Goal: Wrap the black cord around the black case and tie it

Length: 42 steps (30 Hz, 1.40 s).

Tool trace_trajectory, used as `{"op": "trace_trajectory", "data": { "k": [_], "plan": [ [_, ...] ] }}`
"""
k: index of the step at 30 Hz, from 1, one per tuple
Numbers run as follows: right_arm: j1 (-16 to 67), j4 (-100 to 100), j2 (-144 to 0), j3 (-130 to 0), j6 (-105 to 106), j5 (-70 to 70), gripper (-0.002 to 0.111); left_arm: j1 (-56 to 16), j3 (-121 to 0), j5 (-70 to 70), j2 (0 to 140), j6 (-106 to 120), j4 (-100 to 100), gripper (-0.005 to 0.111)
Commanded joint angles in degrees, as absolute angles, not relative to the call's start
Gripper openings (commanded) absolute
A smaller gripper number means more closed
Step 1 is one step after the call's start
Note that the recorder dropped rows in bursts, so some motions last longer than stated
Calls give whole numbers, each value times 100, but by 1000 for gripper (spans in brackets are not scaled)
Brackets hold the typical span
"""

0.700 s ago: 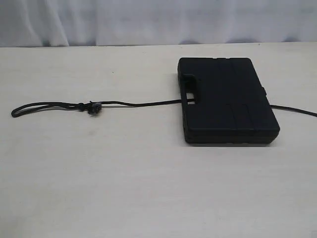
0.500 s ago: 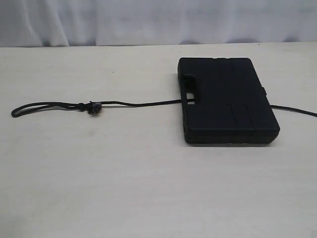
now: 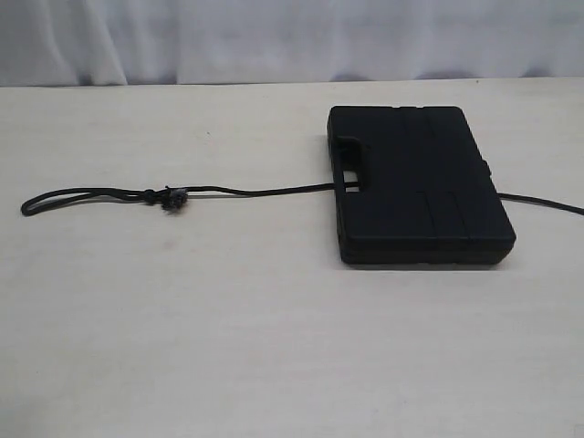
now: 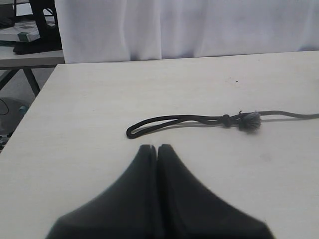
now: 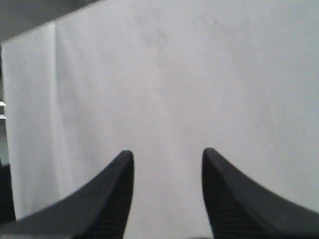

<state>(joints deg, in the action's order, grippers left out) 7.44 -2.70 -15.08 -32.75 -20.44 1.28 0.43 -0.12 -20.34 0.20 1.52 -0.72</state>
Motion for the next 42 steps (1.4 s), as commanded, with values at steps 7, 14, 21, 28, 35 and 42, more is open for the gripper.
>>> {"op": "trace_trajectory", "data": {
  "k": [7,14,21,28,35,42],
  "plan": [
    [746,179,-4578,-5827,-883,4121,60,-7,0,-1962,0,140,-35,0],
    [865,2061,-6445,-6603,709,4820,59,-7,0,-1962,0,140,-35,0],
    [2089,641,-8293,-7082,-300,4452,59,-7,0,-1962,0,140,-35,0],
    [2608,-615,-10383,-8470,-1741,5003,59,-7,0,-1962,0,140,-35,0],
    [2608,-581,-11739,-9430,-1912,5209,59,-7,0,-1930,0,140,-37,0],
    [2608,-754,-12455,-9876,-2052,4942,59,-7,0,-1930,0,140,-37,0]
  ]
}}
